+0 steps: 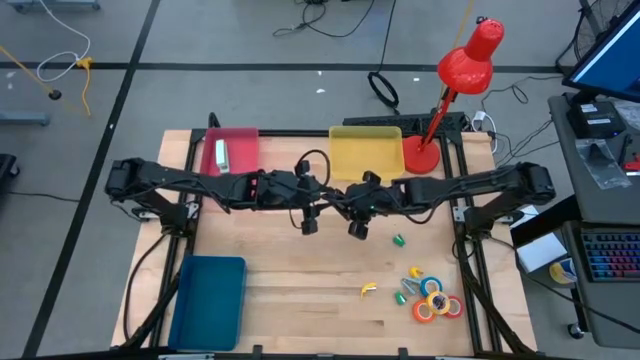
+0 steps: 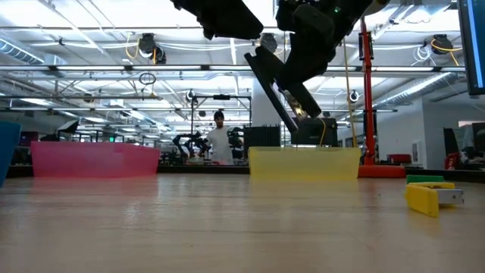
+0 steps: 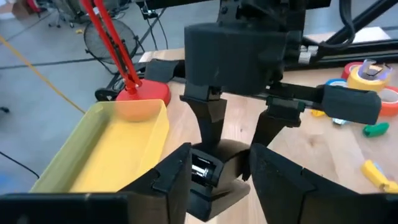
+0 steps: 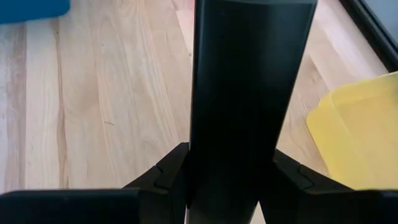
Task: Pick and place Stapler, Stapler remover, tape
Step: Put the black stapler into the red bin
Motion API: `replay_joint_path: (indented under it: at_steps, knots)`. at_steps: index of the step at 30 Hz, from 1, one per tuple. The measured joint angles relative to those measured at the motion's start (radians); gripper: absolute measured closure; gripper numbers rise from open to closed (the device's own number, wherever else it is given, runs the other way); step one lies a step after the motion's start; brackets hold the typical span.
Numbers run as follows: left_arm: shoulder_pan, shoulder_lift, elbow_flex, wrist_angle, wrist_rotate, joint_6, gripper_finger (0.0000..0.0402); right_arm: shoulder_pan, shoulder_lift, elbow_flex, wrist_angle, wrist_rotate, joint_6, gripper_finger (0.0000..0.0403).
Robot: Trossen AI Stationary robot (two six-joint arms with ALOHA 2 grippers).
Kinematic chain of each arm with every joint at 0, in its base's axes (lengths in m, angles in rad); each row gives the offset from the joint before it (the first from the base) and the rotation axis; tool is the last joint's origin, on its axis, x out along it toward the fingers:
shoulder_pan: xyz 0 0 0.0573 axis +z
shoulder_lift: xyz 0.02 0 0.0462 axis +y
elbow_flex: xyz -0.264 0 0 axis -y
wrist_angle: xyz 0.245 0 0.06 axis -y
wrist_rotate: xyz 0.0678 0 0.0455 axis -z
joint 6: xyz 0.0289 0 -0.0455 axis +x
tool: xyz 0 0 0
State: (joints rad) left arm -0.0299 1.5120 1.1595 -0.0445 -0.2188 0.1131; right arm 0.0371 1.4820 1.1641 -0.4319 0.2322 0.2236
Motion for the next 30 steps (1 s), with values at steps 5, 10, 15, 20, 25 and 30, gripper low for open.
replay_joint_path:
  at_steps: [5,10,15,20,25,30]
  knots:
    - [0.000,0.000,0.000,0.025,0.000,0.014,0.0193,0.016,0.024,-0.001,0.001,-0.002,0.004,0.0272]
    - [0.000,0.003,0.000,0.020,0.001,0.031,0.0154,0.025,0.040,-0.002,0.013,-0.003,0.004,0.0272]
    - [0.000,0.037,0.000,0.029,0.020,0.039,0.0130,0.024,0.038,0.000,0.053,-0.027,0.005,0.0272]
    - [-0.005,0.083,0.000,0.024,0.036,0.040,0.0122,0.028,0.038,0.000,0.071,-0.029,0.031,0.0272]
    - [-0.006,0.104,0.000,0.027,0.036,0.042,0.0121,0.049,0.038,0.000,0.065,-0.028,0.054,0.0272]
    - [0.001,0.103,0.000,0.021,0.041,0.042,0.0124,0.063,0.038,0.000,0.064,-0.024,0.077,0.0272]
